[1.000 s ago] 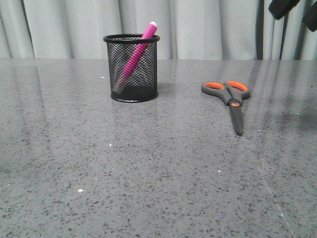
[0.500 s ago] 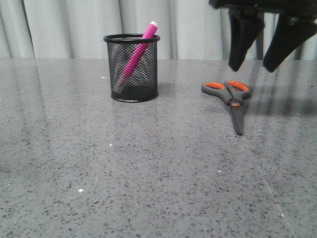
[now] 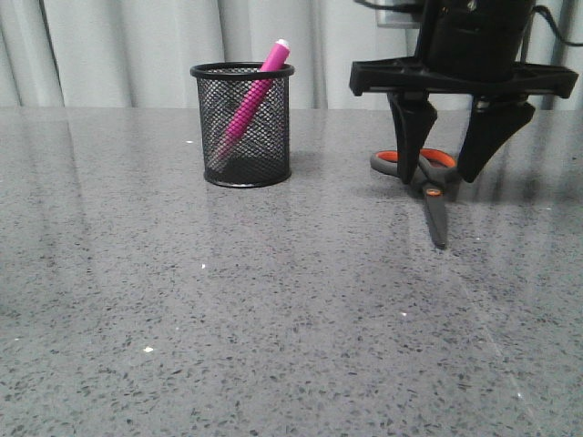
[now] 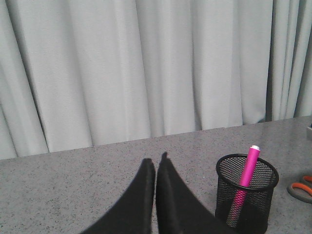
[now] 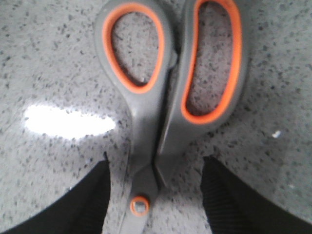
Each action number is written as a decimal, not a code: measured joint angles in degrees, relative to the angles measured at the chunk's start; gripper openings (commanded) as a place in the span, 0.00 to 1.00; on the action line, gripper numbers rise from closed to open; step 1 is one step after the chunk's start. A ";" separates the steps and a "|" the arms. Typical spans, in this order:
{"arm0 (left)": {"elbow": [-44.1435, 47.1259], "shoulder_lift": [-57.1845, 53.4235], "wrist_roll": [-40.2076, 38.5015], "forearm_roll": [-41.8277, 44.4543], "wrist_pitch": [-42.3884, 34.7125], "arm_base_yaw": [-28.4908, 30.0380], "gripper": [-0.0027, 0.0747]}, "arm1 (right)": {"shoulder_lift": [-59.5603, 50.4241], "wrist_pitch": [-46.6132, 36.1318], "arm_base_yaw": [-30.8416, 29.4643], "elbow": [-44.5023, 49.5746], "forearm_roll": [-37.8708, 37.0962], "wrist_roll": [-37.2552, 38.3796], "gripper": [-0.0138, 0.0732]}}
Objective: Put pen and scissors into bin
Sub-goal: 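Lower the right gripper over the scissors handles and close on them, then lift the scissors with the right gripper and carry them over the cup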
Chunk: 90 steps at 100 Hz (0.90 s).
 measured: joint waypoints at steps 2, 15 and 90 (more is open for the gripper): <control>0.00 0.00 0.00 0.00 0.00 0.00 0.01 | 0.13 -0.10 0.00 0.00 -0.11 0.14 0.58; 0.00 0.00 0.00 0.00 0.00 0.00 0.01 | 0.90 -1.36 0.00 0.00 -0.33 1.13 0.58; 0.00 0.00 0.00 0.00 0.00 0.00 0.01 | 2.09 -3.12 0.00 -0.68 -2.56 1.77 0.07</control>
